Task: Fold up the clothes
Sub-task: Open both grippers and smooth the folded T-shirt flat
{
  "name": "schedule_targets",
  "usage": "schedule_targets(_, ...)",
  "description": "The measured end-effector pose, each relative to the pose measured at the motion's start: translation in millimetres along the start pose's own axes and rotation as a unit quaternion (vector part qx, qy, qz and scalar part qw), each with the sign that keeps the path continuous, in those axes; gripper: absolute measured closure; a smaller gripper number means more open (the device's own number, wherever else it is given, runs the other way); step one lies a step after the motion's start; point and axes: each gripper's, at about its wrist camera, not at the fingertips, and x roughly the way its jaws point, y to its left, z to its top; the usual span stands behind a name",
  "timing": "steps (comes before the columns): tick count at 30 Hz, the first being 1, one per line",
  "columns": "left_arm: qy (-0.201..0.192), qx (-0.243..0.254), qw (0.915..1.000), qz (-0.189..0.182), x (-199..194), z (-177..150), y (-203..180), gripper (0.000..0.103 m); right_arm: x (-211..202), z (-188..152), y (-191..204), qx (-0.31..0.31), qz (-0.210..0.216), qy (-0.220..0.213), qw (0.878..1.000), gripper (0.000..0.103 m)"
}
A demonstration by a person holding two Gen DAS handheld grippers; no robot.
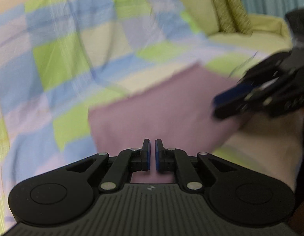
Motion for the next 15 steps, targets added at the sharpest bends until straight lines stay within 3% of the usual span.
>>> schedule_targets(4, 0.001, -0.016, 0.9999, 0.005, -10, -13, 17, 0.095, -24, -22, -14, -0.01, -0.013, 0.014, 1.0, 0.089)
schedule_targets(6, 0.004, -0.017, 0.9998, 0.006, -11, -11, 20, 0.095, -42, -30, -27, 0.014, -0.007, 0.011, 1.0, 0.089)
schedule_targets(9, 0.011, -0.02, 0.9992, 0.034, -22, -6, 20, 0.095, -54, -27, -32, 0.03, -0.027, 0.012, 0.999, 0.089)
schedule_targets(11, -0.004, -0.015, 0.9991, 0.039, -36, -1, 13, 0.095, -62, -17, -25, 0.026, -0.049, 0.009, 0.998, 0.086)
schedule_targets(15, -0.029, 0.023, 0.9991, 0.019, -45, 12, -23, 0.093, -56, 1, 14, -0.012, -0.026, -0.01, 1.0, 0.086)
